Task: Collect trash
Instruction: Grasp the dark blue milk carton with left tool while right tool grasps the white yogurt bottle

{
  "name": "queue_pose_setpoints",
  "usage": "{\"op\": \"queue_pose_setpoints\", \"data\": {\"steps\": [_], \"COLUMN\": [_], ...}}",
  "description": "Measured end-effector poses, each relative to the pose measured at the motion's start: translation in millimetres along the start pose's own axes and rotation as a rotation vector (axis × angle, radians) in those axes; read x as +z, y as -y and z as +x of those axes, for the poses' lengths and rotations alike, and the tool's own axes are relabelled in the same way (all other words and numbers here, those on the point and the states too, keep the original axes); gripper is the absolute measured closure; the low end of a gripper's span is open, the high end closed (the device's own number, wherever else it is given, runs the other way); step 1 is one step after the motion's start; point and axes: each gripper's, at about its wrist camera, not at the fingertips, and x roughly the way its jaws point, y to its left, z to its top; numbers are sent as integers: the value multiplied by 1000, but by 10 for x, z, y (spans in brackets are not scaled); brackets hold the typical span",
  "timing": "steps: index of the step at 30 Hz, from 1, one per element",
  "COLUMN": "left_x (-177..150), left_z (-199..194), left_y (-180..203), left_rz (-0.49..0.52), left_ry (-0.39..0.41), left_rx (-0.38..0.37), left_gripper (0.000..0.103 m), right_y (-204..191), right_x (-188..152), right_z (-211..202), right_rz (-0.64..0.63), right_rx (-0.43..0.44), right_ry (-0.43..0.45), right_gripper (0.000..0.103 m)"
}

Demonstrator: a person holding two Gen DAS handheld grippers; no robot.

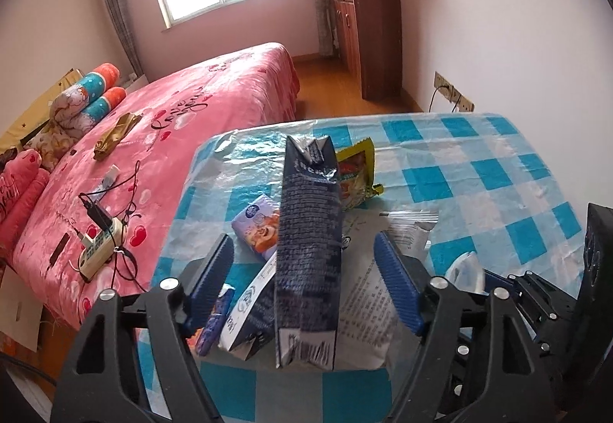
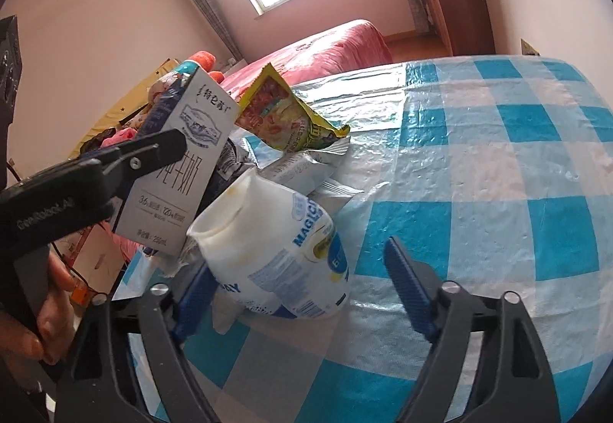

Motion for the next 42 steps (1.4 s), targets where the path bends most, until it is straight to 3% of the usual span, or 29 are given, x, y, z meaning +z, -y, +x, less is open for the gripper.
{"op": "queue_pose_setpoints", "data": {"steps": [9,13,24,25,26,27,42], "left_x": [-21,-33,-116,-126,-138,-152,-540], "left_z": [179,173,-44,-69,-99,-127,-684], "left_y": [-42,-61,-170,-177,-185,-196,-509], "left_rz": [-22,-34,-66,-68,-70,-71,-114], "left_ry": [-50,-38,12,17,23,27,85], "left_rx": [-9,-15,-42,-47,-51,-55,-94], "left_gripper": [67,68,68,68,68,68,68], "right_y": [-6,26,53,48,43,45,17], "right_x": [18,23,21,18,15,10,-48], "right_z": [22,7,-79,-95,-93,-73,-216], "right_rz": [-2,13,16,13,11,12,-16], "right_rx": [2,8,20,21,20,20,33], "right_ry": [9,19,65,68,67,54,104], "right_gripper": [30,40,52,59,82,86,86]}}
